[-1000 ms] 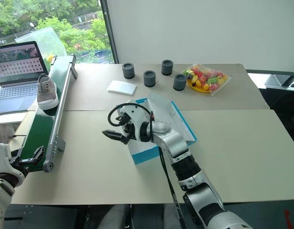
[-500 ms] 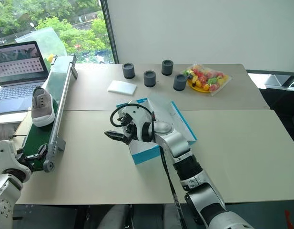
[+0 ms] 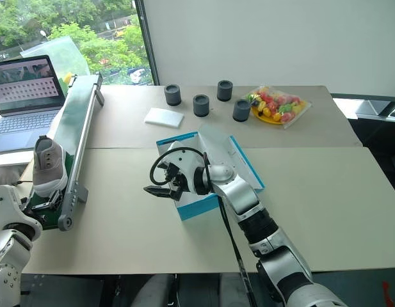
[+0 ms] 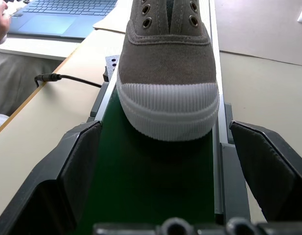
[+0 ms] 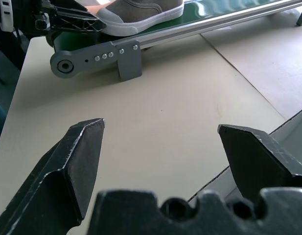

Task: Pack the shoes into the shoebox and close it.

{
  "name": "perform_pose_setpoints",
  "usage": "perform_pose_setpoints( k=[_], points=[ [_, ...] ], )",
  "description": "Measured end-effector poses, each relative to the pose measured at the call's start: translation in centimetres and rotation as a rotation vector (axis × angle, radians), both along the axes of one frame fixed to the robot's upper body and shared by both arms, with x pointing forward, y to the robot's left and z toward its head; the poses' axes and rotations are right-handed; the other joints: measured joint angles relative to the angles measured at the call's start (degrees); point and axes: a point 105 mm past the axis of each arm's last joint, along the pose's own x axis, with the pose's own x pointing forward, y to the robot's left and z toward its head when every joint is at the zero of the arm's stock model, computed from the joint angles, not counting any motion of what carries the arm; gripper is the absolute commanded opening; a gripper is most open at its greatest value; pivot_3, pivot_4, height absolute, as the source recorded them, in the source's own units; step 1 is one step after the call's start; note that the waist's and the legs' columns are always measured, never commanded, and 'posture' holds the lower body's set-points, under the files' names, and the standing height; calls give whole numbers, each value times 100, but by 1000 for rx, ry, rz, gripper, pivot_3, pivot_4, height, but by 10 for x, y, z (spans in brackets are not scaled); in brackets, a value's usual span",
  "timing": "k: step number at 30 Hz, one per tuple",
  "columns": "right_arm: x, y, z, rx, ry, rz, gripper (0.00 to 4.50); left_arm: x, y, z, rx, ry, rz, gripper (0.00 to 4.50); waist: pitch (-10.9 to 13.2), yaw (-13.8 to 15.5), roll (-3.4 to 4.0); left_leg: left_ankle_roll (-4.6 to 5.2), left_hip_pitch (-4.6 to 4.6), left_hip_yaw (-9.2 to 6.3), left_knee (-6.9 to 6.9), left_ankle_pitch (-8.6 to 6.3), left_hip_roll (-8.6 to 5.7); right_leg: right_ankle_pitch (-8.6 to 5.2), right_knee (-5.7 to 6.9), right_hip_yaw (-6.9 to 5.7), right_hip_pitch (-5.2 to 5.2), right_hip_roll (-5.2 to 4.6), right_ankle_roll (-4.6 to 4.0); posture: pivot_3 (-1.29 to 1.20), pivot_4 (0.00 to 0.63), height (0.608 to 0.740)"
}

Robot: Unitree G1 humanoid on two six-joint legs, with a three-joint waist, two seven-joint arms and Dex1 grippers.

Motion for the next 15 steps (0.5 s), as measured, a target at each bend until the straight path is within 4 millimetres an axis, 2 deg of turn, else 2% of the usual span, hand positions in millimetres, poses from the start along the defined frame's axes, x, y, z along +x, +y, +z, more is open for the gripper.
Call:
perform_pose_setpoints(
  k=[7,8,15],
  points=[
    [-4,1,1,-9,-24,24,4388,1,1,-7,-56,18,33,4500,-1,4,-1,0,4,0,1,1,0,0,7,0,2,1,-1,0,150,726],
    [-4,1,1,-9,-24,24,4500,1,2,-8,-70,18,40,3962,-1,5,-1,-1,5,-1,2,1,0,0,11,0,1,1,-1,0,150,726],
    [-5,2,5,5,-32,23,4500,1,7,-2,-115,-22,76,2048,-1,21,-2,-3,10,0,11,2,-5,0,29,0,2,-1,-1,0,150,726]
  ],
)
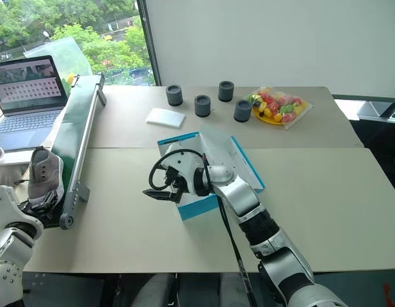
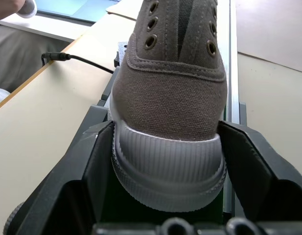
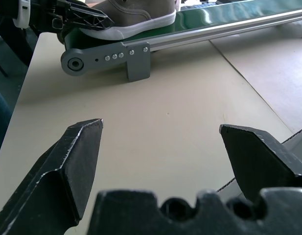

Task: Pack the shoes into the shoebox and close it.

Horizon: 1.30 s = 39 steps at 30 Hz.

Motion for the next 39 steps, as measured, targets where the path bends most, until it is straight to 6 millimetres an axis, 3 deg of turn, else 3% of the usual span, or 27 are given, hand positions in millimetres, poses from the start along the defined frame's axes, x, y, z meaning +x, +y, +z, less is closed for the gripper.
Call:
perform_pose_setpoints(
  k=[5,24,28,32,34,39],
  points=[
    [2,-2,2,12,7,-15,4500,-3,4,-1,-9,3,20,909,-1,46,-1,0,0,-1,4,0,-3,0,2,-1,1,0,0,0,150,726],
    [10,-5,12,65,17,-70,4500,1,2,-1,-18,2,13,909,-1,144,-1,-3,2,0,5,3,-4,0,6,-2,3,0,-1,0,150,726],
    [17,-6,20,103,44,-107,4500,7,-1,9,-13,-63,4,909,-3,144,-7,-5,-1,-1,7,3,-3,0,5,-2,2,2,-1,0,150,726],
    [31,-8,26,156,133,-182,4500,20,-25,32,-64,-217,-92,909,-5,142,-11,-5,-5,-1,7,3,-1,0,-1,-2,2,-2,-1,0,150,726],
    [44,-10,19,189,272,-264,4500,30,-58,49,-157,-340,-214,909,-6,123,-13,-5,-9,1,3,2,-3,1,0,-2,-3,-1,-2,0,150,726],
    [53,-16,13,258,459,-334,4500,38,-93,42,-293,-368,-291,909,-5,80,-15,-4,-13,5,4,3,-1,1,3,1,-7,3,-2,0,150,726]
  ],
)
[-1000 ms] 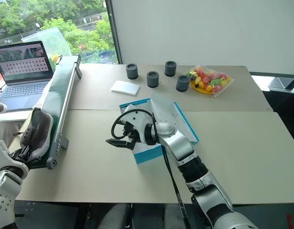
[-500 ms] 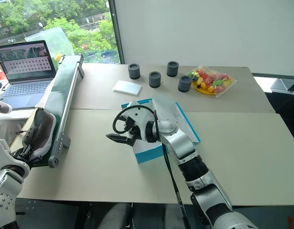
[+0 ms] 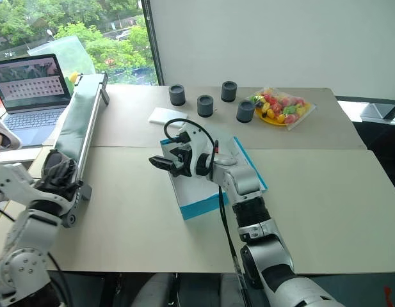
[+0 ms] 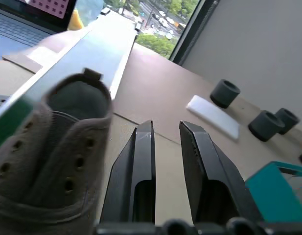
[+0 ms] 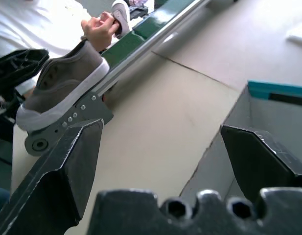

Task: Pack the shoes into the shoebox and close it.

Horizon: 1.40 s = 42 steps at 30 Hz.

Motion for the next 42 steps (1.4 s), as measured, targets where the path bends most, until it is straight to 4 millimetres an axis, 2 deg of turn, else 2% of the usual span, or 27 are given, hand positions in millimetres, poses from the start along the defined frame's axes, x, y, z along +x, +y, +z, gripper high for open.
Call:
perform_pose_setpoints(
  k=[3,12,16,18,20,23,26,27,30,31,38,42],
  points=[
    [2,-1,5,2,-7,-10,4500,0,-7,-3,14,19,-20,909,0,-53,0,0,2,1,0,0,1,0,0,0,3,5,0,0,150,726],
    [4,-3,4,-4,-6,-33,4500,-3,-3,-2,202,81,-12,909,0,-100,0,1,0,0,0,0,0,0,-2,1,2,6,0,0,150,726],
    [5,-6,3,-13,-6,-38,4500,-17,-18,27,333,11,34,909,1,-96,0,0,-4,-1,-1,0,1,0,-6,2,2,5,0,0,150,726],
    [6,-8,3,-17,-8,-38,4500,-34,-34,40,370,-26,73,909,0,-106,-1,0,-3,1,-1,-1,1,0,-7,7,3,3,1,0,150,726],
    [7,-11,2,-25,-10,-44,4500,-49,-48,35,379,-3,71,909,0,-110,0,1,0,3,-4,-1,2,0,-5,10,1,4,0,0,150,726],
    [9,-16,0,-36,-5,-53,4500,-70,-40,9,351,107,141,1552,1,-113,1,1,7,7,-9,-1,11,-4,-1,15,1,12,-6,0,150,726],
    [9,-17,-1,-38,-3,-47,4500,-96,-25,-14,305,209,260,2757,2,-106,2,1,5,14,-7,-1,30,-2,-19,12,7,17,-10,0,150,726],
    [8,-16,-2,-37,-1,-40,4500,-102,-22,-19,289,235,293,3021,3,-100,3,1,4,15,-7,-1,38,-1,-32,11,10,26,-11,0,150,726],
    [6,-12,-4,-41,3,-18,4500,-109,-16,-24,231,260,368,4265,3,-63,3,1,-2,14,-1,-1,54,1,-48,6,18,44,-14,0,150,726],
    [4,-8,-5,-41,6,-3,4500,-109,-16,-25,205,260,388,4416,3,-59,3,1,-4,14,1,-1,55,1,-49,6,18,48,-14,0,150,726],
    [4,-8,-6,-45,9,2,4500,-98,-9,-19,112,221,450,4416,3,-76,3,-2,-6,16,2,-3,63,10,-46,6,13,64,-27,0,150,726],
    [3,-7,-6,-40,9,6,4500,-87,-1,-31,66,270,488,4416,2,-99,3,-2,-5,16,3,-3,65,13,-46,5,14,67,-28,0,150,726]
  ],
)
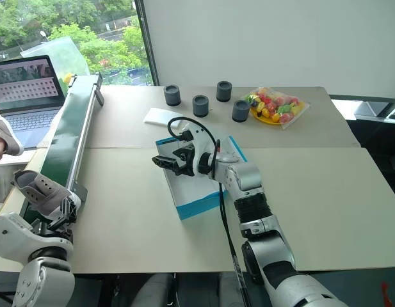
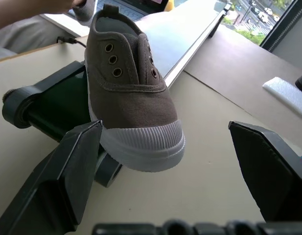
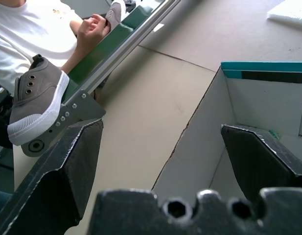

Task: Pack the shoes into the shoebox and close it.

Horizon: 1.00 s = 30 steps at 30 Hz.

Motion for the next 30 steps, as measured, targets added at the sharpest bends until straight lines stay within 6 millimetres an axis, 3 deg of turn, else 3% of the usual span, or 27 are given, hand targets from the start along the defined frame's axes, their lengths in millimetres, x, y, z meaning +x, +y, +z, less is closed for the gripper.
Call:
perform_pose_setpoints(
  k=[6,15,30],
  points=[
    [0,1,1,7,1,0,4500,5,12,-14,-20,88,70,4416,0,9,0,-2,0,-1,0,-1,2,2,3,-1,-2,2,-2,0,150,726],
    [-1,3,1,20,6,-2,4500,21,20,-9,-32,83,84,4416,0,6,0,-3,3,-1,0,-1,2,4,4,-1,-1,4,-3,0,150,726],
    [0,3,0,35,16,-22,4500,32,24,-15,-213,38,117,4416,-1,19,-1,-4,3,-1,0,-2,2,9,5,-1,-2,3,-4,0,150,726]
  ],
)
